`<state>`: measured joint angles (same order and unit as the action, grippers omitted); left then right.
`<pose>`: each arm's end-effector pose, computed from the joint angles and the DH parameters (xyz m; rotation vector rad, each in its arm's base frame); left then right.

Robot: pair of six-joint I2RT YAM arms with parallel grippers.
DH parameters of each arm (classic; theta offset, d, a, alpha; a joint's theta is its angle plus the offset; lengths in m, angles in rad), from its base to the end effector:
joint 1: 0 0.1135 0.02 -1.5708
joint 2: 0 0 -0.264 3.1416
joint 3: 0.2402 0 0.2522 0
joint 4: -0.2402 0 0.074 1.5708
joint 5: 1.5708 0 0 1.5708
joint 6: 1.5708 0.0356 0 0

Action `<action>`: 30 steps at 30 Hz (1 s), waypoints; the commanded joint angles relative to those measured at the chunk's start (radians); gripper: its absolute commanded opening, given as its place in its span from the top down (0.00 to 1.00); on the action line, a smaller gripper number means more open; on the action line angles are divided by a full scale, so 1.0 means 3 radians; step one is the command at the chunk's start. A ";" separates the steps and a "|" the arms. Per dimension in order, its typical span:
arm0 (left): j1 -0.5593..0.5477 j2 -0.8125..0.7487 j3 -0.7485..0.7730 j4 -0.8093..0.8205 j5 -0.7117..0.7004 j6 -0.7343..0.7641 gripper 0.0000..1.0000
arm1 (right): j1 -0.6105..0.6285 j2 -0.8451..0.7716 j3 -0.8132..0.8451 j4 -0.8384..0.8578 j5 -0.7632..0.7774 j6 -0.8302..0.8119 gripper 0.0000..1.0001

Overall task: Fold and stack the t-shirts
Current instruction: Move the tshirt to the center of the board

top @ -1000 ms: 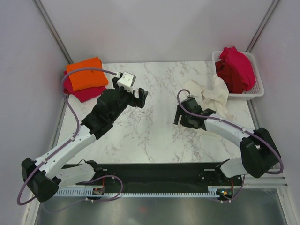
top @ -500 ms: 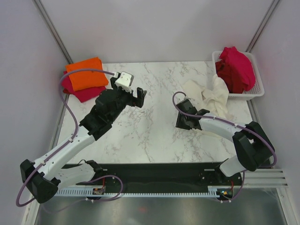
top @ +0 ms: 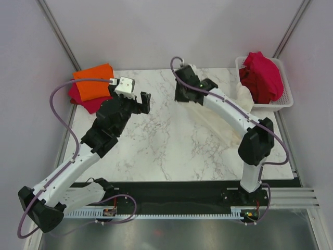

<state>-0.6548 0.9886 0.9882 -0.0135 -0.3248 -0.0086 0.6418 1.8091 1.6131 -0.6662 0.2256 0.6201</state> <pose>0.1874 -0.1296 0.3924 0.2579 1.5689 -0.2609 0.3292 0.2361 0.2987 0.0753 2.4259 0.3073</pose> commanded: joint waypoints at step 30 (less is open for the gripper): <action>0.0679 -0.0095 0.0173 -0.0522 0.0075 -0.0671 0.01 | -0.0089 -0.2968 -0.2769 -0.0382 0.0777 0.1190 1.00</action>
<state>-0.4553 0.9165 1.0111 -0.1047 -0.3862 -0.1192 0.6151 0.9306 0.8036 -0.8589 0.4042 0.8848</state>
